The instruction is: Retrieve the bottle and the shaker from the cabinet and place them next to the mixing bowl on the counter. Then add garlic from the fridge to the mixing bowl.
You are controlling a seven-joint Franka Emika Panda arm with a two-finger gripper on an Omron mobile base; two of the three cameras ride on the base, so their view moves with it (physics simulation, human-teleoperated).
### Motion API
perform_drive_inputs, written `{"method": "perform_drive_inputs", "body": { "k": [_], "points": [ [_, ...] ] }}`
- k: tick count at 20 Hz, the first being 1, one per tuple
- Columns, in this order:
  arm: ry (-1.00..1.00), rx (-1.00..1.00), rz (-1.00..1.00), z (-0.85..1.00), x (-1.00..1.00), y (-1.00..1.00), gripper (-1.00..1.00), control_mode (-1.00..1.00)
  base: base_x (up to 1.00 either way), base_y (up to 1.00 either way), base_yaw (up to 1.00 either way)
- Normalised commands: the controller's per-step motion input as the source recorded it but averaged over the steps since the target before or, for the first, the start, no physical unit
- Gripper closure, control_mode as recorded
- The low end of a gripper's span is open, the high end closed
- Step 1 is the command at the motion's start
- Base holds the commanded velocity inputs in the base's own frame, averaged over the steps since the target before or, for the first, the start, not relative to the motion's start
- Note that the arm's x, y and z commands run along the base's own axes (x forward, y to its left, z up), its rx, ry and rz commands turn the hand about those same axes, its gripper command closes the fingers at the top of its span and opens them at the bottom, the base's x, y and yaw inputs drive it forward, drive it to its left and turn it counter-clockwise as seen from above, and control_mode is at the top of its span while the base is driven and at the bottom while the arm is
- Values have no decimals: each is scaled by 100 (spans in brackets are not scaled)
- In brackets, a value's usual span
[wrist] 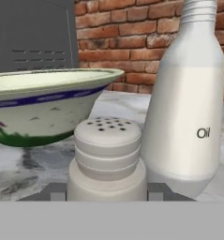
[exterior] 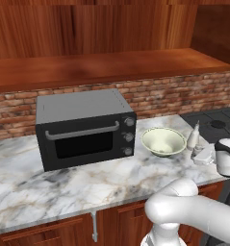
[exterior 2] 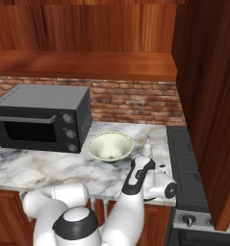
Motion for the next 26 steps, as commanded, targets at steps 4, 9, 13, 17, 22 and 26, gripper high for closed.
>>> {"method": "perform_drive_inputs", "body": {
  "k": [4, 9, 13, 17, 22, 26],
  "points": [
    [0, 0, 0, -17, 19, 0, 100, -100, 0, 0, 0],
    [0, 0, 0, -17, 10, 0, 100, -100, 0, 0, 0],
    [0, 0, 0, 0, 0, 0, 100, -100, 0, 0, 0],
    [0, 0, 0, 0, 0, 0, 100, -100, 0, 0, 0],
    [0, 0, 0, 0, 0, 0, -100, -100, 0, 0, 0],
    [0, 0, 0, 0, 0, 0, -100, -100, 0, 0, 0]
  ]
}}
